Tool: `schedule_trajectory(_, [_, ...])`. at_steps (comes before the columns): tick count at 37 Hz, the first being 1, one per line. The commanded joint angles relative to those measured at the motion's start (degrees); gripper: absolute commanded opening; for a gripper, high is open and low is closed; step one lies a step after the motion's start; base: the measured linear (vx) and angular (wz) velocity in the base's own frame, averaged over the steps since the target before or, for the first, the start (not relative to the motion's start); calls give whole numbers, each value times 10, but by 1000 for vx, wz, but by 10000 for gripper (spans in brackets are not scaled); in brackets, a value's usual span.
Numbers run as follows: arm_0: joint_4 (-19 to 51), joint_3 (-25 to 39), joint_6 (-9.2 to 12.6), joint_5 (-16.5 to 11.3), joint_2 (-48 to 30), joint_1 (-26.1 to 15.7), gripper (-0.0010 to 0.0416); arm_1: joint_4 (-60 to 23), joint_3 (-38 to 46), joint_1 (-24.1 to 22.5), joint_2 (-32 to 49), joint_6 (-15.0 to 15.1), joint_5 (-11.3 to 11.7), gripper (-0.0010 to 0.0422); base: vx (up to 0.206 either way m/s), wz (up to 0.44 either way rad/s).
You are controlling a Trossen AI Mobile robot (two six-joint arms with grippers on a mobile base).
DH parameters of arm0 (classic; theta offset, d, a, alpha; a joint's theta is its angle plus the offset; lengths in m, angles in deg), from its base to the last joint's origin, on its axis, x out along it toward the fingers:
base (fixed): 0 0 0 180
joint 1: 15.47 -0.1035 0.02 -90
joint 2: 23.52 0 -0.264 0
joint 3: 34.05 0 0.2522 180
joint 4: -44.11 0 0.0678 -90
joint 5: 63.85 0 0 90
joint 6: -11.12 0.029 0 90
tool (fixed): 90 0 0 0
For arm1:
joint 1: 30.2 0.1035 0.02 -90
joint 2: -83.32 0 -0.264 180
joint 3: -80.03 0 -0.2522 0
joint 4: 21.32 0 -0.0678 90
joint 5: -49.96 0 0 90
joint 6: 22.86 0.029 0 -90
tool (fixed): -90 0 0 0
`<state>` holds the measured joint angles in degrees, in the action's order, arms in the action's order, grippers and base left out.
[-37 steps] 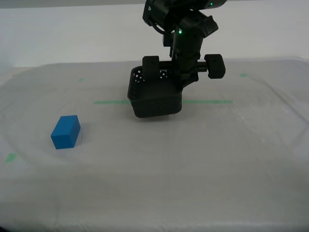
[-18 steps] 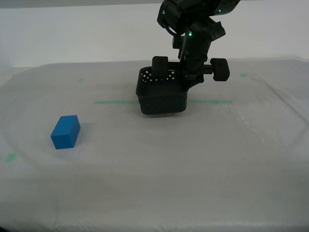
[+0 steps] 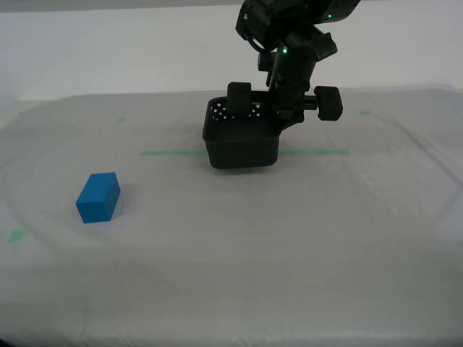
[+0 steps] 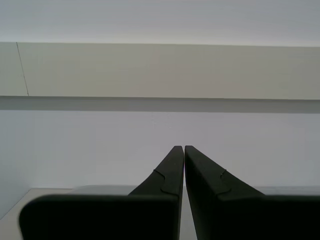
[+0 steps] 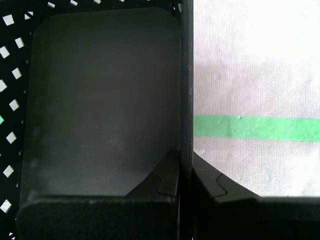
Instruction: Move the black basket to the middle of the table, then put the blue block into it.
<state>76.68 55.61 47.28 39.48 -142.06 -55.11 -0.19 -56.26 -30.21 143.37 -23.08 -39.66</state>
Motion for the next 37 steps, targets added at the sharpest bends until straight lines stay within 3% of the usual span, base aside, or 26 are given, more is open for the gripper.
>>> schedule_trajectory(1, [10,0,15,0,0,0,2,3,0,0,0,1,0,0,0,0])
schedule_trajectory(17, [42,-10,15,-2,-2,8,15,3,0,0,0,1,0,0,0,0])
schedule_trajectory(27, [26,-35,28,-2,-2,9,104,3,0,0,0,1,0,0,0,0])
schedule_trajectory(37, [5,-34,28,-3,-2,9,237,3,0,0,0,1,0,0,0,0])
